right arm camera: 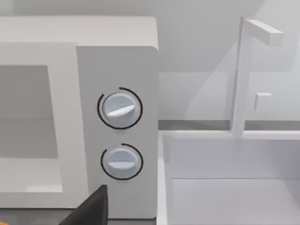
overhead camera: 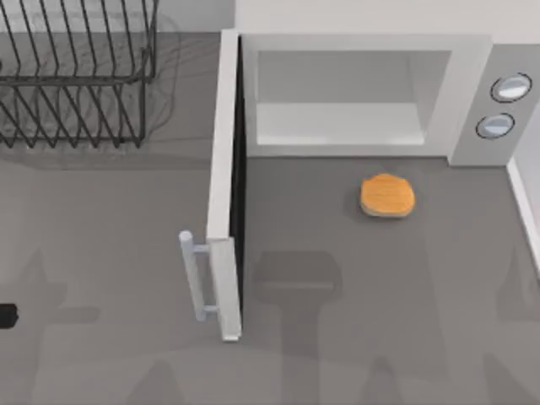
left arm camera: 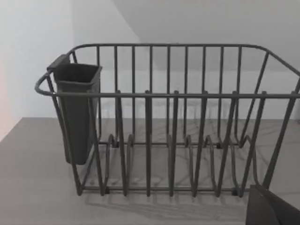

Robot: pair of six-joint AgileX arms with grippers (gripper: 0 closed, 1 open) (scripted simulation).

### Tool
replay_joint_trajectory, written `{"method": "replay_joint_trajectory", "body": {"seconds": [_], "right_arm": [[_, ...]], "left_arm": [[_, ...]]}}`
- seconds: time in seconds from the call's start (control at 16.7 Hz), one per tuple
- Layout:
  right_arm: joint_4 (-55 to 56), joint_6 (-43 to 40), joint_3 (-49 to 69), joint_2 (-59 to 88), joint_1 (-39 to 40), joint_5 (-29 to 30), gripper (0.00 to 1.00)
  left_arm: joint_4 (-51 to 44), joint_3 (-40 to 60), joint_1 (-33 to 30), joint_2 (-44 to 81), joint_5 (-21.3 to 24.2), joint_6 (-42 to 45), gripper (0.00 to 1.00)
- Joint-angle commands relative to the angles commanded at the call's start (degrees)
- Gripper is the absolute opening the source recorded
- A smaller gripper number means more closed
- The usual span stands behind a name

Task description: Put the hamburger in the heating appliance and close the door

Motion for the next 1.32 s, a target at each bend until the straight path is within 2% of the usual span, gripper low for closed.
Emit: {"method": "replay_joint_trajectory", "body": {"seconds": [0.12, 0.36, 0.72, 0.96, 1.32], "right_arm": [[0.0, 0.0, 0.0, 0.0, 0.0, 0.0, 1.0], [0.0, 0.0, 0.0, 0.0, 0.0, 0.0, 1.0], [0.0, 0.0, 0.0, 0.0, 0.0, 0.0, 1.0], [0.0, 0.0, 0.0, 0.0, 0.0, 0.0, 1.0], [0.0, 0.0, 0.0, 0.0, 0.0, 0.0, 1.0]], "left_arm": [[-0.9, 0.1, 1.2, -0.7, 1.2, 0.0, 0.0], [-0.9, 0.0, 0.8, -0.7, 0.8, 0.0, 0.0], [-6.0, -0.8, -5.1, -6.6, -5.1, -0.1, 0.0], [-5.9, -0.5, -5.0, -6.3, -5.0, -0.1, 0.0], [1.7, 2.6, -5.1, 4.5, -5.2, 0.0, 0.0]]}}
